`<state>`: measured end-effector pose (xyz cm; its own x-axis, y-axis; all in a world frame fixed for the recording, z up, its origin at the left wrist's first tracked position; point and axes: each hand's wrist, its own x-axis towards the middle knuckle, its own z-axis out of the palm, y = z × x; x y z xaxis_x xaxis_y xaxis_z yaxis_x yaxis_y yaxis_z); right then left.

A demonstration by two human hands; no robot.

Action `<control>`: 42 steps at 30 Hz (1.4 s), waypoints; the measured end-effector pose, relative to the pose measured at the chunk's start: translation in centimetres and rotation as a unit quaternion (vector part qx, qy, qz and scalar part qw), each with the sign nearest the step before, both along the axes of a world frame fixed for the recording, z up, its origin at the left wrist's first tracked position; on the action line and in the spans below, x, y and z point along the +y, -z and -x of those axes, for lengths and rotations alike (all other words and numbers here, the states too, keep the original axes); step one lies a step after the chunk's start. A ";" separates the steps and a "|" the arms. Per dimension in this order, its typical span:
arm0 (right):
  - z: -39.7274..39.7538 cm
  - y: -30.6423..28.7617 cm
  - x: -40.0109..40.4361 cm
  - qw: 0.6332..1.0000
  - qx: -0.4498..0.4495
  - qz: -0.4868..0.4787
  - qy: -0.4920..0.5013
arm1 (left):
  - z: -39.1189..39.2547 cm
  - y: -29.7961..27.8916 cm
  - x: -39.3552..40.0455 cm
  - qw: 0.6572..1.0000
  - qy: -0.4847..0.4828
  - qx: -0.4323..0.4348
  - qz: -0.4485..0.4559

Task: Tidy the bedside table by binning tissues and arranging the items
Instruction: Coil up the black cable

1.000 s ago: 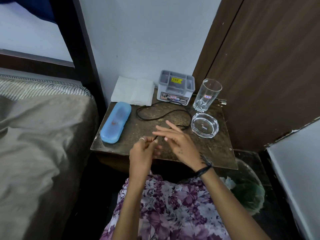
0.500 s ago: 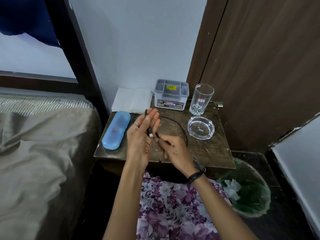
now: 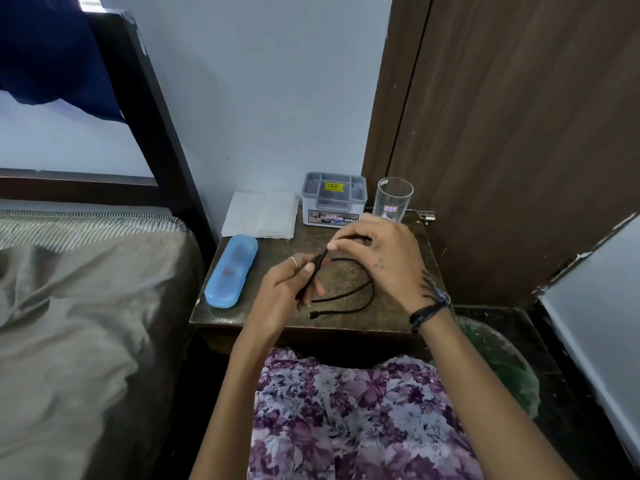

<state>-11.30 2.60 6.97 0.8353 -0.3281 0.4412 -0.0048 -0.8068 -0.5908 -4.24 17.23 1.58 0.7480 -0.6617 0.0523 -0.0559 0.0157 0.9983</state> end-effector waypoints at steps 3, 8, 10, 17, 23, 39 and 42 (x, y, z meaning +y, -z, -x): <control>0.1 0.4 0.0 0.994 -0.044 -0.102 0.007 | 0.7 -0.7 0.5 0.994 0.044 0.080 0.059; 0.4 2.5 1.6 0.980 -0.054 -0.190 0.006 | 1.5 -1.7 -0.4 0.958 0.077 0.153 0.230; 0.6 3.1 1.9 0.980 -0.018 -0.196 -0.005 | 1.4 -2.1 -1.3 0.940 0.084 0.179 0.277; 2.4 3.4 2.6 0.988 0.130 -0.043 -0.067 | -0.3 -2.5 -3.3 0.968 -0.052 0.108 0.219; 2.7 -0.5 0.3 0.996 0.075 -0.024 -0.045 | 0.1 -1.3 -2.2 0.994 -0.072 -0.083 -0.019; 1.7 4.0 1.5 0.984 0.113 -0.126 -0.048 | 1.8 -1.8 -3.0 0.928 0.053 0.213 0.301; 2.4 3.9 1.8 0.981 0.155 -0.089 -0.079 | 1.4 -1.3 -3.3 0.986 -0.072 0.051 0.142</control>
<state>-13.73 4.38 3.06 0.9670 -0.2319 0.1053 -0.0895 -0.6968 -0.7117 -5.61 13.92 2.86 0.8441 -0.5176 0.1398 0.0225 0.2948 0.9553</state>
